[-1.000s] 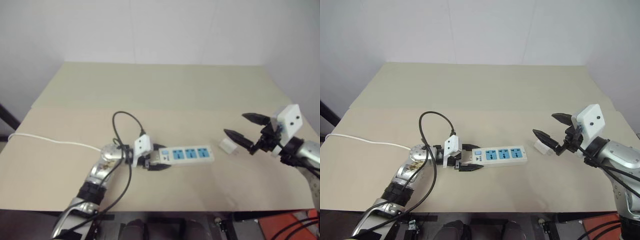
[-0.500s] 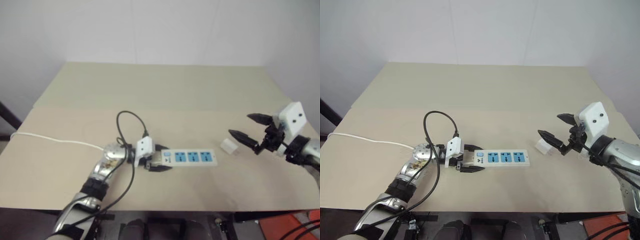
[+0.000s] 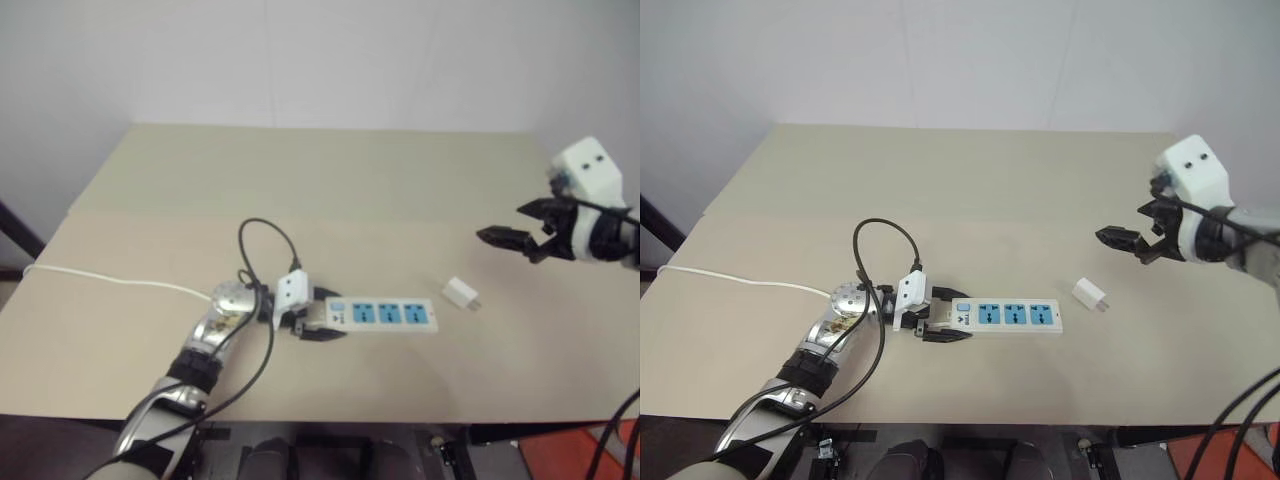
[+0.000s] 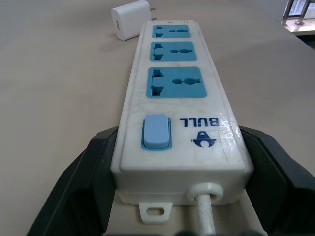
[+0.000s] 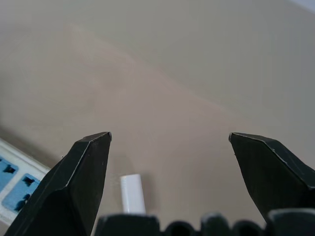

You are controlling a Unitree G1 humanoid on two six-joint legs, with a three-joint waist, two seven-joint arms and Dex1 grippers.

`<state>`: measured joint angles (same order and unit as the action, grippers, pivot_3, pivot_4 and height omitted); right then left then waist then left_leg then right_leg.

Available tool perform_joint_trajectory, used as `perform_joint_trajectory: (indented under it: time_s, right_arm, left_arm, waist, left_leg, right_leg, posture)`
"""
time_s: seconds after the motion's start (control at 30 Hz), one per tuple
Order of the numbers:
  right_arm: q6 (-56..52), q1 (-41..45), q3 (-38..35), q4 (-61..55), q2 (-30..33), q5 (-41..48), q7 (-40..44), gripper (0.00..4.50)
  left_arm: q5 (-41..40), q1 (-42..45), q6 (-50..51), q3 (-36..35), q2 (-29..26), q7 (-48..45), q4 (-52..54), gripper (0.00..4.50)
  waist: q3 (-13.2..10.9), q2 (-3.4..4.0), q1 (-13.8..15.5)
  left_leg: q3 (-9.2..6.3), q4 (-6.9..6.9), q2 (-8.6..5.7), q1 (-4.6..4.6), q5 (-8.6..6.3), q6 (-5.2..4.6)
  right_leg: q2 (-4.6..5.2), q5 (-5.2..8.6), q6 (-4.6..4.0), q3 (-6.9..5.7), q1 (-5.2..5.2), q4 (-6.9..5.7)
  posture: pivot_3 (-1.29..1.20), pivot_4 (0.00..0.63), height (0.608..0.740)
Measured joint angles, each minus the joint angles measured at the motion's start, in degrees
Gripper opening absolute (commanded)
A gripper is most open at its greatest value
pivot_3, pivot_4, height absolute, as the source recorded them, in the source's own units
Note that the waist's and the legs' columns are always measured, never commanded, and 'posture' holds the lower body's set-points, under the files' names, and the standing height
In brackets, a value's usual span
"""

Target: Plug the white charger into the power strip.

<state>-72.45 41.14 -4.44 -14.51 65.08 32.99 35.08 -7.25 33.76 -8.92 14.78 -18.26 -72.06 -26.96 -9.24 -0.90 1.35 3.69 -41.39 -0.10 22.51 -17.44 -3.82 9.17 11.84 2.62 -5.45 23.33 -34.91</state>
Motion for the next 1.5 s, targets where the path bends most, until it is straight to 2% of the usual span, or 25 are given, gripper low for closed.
perform_joint_trajectory:
  time_s: [0.17, 0.53, 0.73, 1.03, 1.5]
  right_arm:
    - [-4.8, 8.27, 8.63, 3.77, 0.16, -1.48, 1.45, 4.5]
    - [2.59, 15.72, 27.51, 16.84, 1.83, -10.82, 18.96, 4.5]
    - [5.52, 26.21, 35.91, 25.75, -1.59, -17.56, 29.72, 4.5]
    - [9.65, 30.33, 44.23, 36.88, -8.35, -25.94, 39.3, 4.5]
    - [17.32, 30.32, 46.16, 47.09, -14.28, -35.75, 44.92, 4.5]
  left_arm:
    - [-0.03, 0.05, -0.55, -0.05, 0.37, 0.02, 0.14, 3.26]
    - [-0.08, -0.01, -0.69, -0.15, 0.16, -0.07, 0.44, 3.26]
    - [0.04, -0.2, -0.68, -0.04, 0.21, -0.06, 0.58, 3.26]
    - [0.2, -0.21, -0.71, 0.06, 0.5, 0.06, 0.69, 3.26]
    - [0.25, -0.69, -0.33, 0.18, 0.12, 0.22, 1.73, 3.26]
  waist:
    - [0.02, 0.03, 0.09]
    - [0.03, 0.05, -0.53]
    - [0.05, 0.09, -0.67]
    - [0.08, 0.13, -0.55]
    - [0.1, 0.18, -0.7]
  left_leg:
    - [-0.01, -0.29, -0.06, 0.57, 0.01, 0.02]
    - [0.11, -0.43, -0.18, 0.89, 0.03, -0.07]
    - [0.15, -0.44, -0.18, 0.89, 0.03, -0.07]
    - [0.15, -0.48, -0.26, 0.97, 0.05, -0.05]
    - [0.16, -0.48, -0.33, 0.96, 0.1, 0.04]
  right_leg:
    - [0.05, -0.11, 0.18, -0.05, 0.38, -0.07]
    - [0.09, -0.35, 0.46, 0.08, 0.67, -0.08]
    - [0.08, -0.36, 0.46, 0.11, 0.7, -0.11]
    - [0.11, -0.38, 0.5, 0.06, 0.73, -0.11]
    - [0.11, -0.39, 0.52, 0.07, 0.75, -0.12]
  posture:
    - [0.0, 0.15, 0.74]
    - [0.0, 0.15, 0.74]
    - [0.0, 0.15, 0.74]
    - [0.0, 0.15, 0.74]
    - [0.0, 0.15, 0.74]
